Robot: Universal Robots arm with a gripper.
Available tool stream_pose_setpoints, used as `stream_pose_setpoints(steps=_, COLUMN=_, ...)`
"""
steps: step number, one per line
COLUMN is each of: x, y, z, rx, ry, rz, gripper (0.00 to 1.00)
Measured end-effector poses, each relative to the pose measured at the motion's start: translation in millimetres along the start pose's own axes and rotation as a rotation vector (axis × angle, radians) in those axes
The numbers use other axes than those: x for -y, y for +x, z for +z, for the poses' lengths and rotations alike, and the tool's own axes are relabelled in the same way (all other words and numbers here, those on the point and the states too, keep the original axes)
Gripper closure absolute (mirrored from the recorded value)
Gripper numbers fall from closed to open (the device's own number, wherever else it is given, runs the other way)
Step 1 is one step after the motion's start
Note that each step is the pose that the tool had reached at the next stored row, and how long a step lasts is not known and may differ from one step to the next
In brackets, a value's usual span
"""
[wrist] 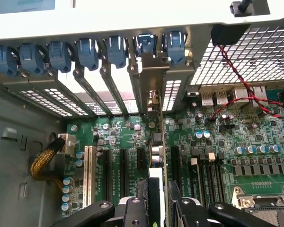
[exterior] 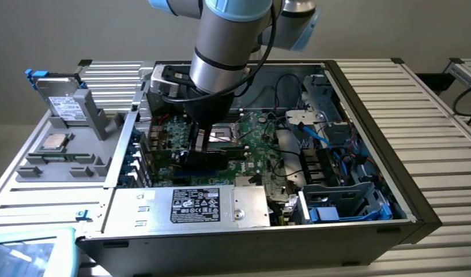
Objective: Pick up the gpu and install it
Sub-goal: 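Insert the gpu into the slot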
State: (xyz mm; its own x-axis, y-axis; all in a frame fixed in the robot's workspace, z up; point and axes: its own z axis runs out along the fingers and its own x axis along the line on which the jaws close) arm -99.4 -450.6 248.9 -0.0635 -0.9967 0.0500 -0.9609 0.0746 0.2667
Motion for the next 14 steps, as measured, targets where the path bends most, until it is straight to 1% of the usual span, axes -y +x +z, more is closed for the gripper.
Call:
stream_pose_setpoints(steps=3, x=0.1, y=0.0, z=0.1, rx=0.0001, ry=0.0, rz=0.0, gripper=0.73)
stream_pose_setpoints(steps=4, x=0.1, y=0.0, z=0.1, rx=0.0012, ry=0.0, rz=0.0, gripper=0.73)
stream_pose_setpoints(steps=8, x=0.2, y=0.4, z=0.2, rx=0.009, ry=-0.0004, rz=-0.003, gripper=0.73)
stream_pose_setpoints(steps=10, x=0.2, y=1.4, z=0.1, rx=0.0153, ry=-0.0009, rz=-0.004, gripper=0.73)
stream_pose_setpoints(steps=11, x=0.2, y=1.8, z=0.1, rx=0.0202, ry=-0.0013, rz=-0.006, gripper=0.73)
stream_pose_setpoints(steps=13, x=0.2, y=2.5, z=0.1, rx=0.0335, ry=-0.0022, rz=-0.01, gripper=0.73)
stream_pose_setpoints(steps=14, x=0.2, y=2.5, z=0.1, rx=0.0357, ry=-0.0023, rz=-0.01, gripper=0.73)
